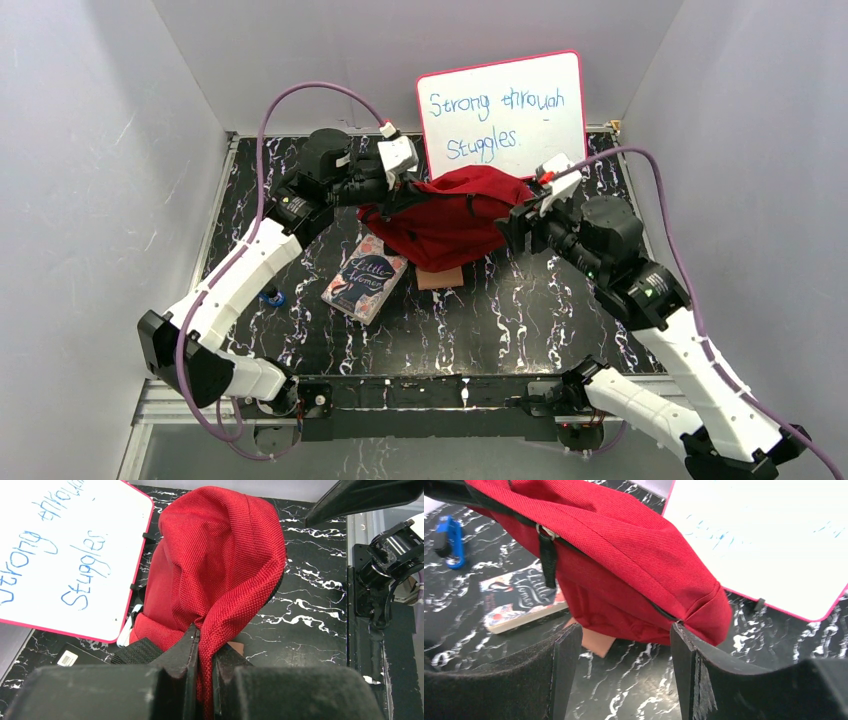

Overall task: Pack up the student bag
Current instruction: Unzip the student bag at the center of the board.

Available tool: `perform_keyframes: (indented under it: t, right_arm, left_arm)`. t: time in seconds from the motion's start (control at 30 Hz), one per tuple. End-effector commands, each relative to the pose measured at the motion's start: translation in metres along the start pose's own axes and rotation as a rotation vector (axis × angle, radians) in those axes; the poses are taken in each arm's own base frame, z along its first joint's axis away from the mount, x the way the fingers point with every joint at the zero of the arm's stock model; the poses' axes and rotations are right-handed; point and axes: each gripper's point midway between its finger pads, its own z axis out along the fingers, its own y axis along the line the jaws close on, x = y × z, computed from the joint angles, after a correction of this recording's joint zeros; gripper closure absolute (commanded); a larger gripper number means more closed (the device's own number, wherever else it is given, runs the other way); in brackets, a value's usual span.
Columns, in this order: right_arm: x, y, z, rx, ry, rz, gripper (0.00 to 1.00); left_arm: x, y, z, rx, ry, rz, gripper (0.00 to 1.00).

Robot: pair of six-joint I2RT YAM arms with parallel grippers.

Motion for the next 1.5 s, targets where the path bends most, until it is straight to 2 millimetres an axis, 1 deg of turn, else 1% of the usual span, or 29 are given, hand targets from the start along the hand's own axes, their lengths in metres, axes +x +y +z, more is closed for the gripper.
perform_keyframes:
  t: [0.0, 0.03, 0.13, 0.23, 0.3, 0.4, 0.53, 0.77, 0.83, 0.93, 1.13, 1.37, 1.47]
  right_arm:
    - [-0.026, -0.016, -0.003, 0.063, -0.175, -0.212, 0.28]
    - [-0.025, -0.013, -0.003, 0.045, -0.19, -0.258, 0.28]
    - [-0.035, -0.008, -0.006, 0.012, -0.266, -0.366, 0.28]
    - [-0.043, 0.009, -0.011, -0.07, -0.369, -0.532, 0.27]
    - [-0.046, 0.017, -0.013, -0.1, -0.43, -0.591, 0.27]
    - [-0.049, 0.029, -0.013, -0.167, -0.46, -0.664, 0.27]
    - [-0.041, 0.039, 0.001, -0.245, -0.419, -0.721, 0.26]
    - [-0.027, 0.046, 0.023, -0.326, -0.347, -0.771, 0.25]
    - [-0.025, 0.048, 0.027, -0.348, -0.33, -0.774, 0.25]
    - [-0.027, 0.048, 0.031, -0.342, -0.332, -0.778, 0.25]
    - [-0.037, 0.042, 0.021, -0.304, -0.34, -0.801, 0.27]
    - [-0.022, 0.034, 0.012, -0.304, -0.233, -0.843, 0.25]
    - [-0.02, 0.036, 0.01, -0.324, -0.221, -0.848, 0.23]
  left_arm:
    - [-0.03, -0.015, -0.013, 0.043, -0.08, 0.066, 1.0]
    - [-0.029, -0.017, -0.013, 0.053, -0.079, 0.066, 1.0]
    - [-0.03, -0.024, -0.015, 0.088, -0.084, 0.086, 1.0]
    - [-0.03, -0.027, -0.016, 0.099, -0.086, 0.085, 1.0]
    - [-0.03, -0.029, -0.016, 0.107, -0.087, 0.085, 1.0]
    - [-0.029, -0.031, -0.017, 0.118, -0.086, 0.084, 1.0]
    - [-0.026, -0.034, -0.017, 0.131, -0.082, 0.082, 1.0]
    - [-0.022, -0.038, -0.018, 0.147, -0.077, 0.099, 1.0]
    - [-0.022, -0.04, -0.019, 0.161, -0.082, 0.109, 1.0]
    - [-0.021, -0.041, -0.019, 0.162, -0.078, 0.11, 1.0]
    - [-0.018, -0.041, -0.021, 0.154, -0.072, 0.113, 1.0]
    - [-0.019, -0.042, -0.02, 0.163, -0.074, 0.117, 1.0]
    - [-0.019, -0.043, -0.021, 0.166, -0.077, 0.131, 1.0]
